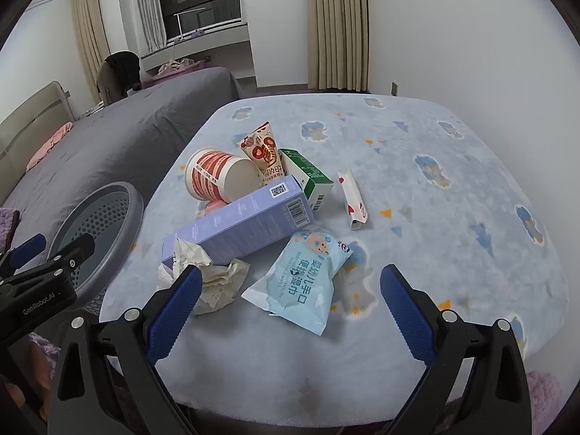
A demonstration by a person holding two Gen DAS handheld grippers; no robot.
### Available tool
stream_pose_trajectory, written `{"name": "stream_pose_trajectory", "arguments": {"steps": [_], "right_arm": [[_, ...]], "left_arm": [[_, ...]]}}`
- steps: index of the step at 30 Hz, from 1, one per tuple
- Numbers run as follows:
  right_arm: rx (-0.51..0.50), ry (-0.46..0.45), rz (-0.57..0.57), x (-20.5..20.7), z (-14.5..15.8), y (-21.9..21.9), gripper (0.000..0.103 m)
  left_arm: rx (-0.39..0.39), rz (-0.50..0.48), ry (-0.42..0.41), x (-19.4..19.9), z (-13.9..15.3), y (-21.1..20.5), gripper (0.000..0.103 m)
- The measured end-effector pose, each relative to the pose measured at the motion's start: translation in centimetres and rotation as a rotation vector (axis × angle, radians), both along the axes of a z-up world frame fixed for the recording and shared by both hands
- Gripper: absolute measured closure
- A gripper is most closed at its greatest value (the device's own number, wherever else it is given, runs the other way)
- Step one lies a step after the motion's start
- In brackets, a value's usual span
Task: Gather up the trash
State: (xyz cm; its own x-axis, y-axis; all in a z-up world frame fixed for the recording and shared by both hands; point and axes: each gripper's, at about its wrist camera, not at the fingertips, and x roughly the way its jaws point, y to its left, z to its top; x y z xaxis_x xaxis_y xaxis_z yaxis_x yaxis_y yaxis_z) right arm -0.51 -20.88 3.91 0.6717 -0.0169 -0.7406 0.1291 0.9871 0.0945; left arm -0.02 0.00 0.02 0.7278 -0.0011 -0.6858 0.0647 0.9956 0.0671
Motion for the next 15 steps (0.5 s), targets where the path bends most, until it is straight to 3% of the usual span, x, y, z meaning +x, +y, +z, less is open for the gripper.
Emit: {"name": "stream_pose_trajectory", "arguments": {"steps": [15], "right_arm": [[-0.003,-0.007,0.003,-0.2,0.27,-0.05,0.009]], "left_arm": [[-0.001,-0.001,-0.007,-0.07,0.42,0.32,0.006]]}}
